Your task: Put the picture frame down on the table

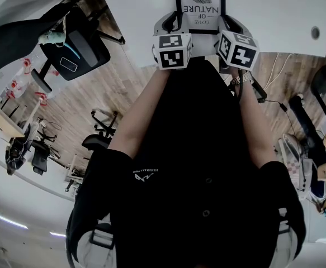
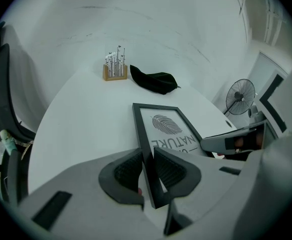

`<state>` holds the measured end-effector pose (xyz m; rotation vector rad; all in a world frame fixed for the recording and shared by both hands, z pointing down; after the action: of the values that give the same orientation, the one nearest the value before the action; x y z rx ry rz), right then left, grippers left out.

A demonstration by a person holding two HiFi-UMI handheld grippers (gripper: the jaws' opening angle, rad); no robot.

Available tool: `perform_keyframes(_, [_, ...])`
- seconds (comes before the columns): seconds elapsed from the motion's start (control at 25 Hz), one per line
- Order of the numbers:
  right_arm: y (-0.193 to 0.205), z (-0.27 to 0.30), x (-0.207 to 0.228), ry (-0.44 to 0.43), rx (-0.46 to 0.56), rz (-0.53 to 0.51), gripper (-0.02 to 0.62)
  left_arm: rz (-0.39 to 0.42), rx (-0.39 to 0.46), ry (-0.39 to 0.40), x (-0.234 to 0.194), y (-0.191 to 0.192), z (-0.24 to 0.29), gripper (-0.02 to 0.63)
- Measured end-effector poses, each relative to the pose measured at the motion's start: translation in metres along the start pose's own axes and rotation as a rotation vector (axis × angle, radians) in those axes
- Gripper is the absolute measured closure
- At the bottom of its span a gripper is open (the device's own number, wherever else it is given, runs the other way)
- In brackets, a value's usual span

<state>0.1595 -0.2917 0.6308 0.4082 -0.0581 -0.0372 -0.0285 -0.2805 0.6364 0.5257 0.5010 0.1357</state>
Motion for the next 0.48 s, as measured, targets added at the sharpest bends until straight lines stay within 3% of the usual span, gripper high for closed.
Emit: perform_keyframes(0.48, [0.002,0.012,-0.002,0.006,-0.015,-0.027,0.528,0.015,-0.030,-0.017,-0.004,0.004,0.010,0.528])
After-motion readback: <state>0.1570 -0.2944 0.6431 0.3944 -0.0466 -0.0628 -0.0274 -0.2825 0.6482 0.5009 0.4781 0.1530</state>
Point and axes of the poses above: the fingertips, and each gripper's own axes: z forward along the fingers, x to its right, y out of its underside, the point moved 9 cm from there along -z, backward along the fingers, and after that the axes turned 11 degrees about y, right-handed, at the moved point
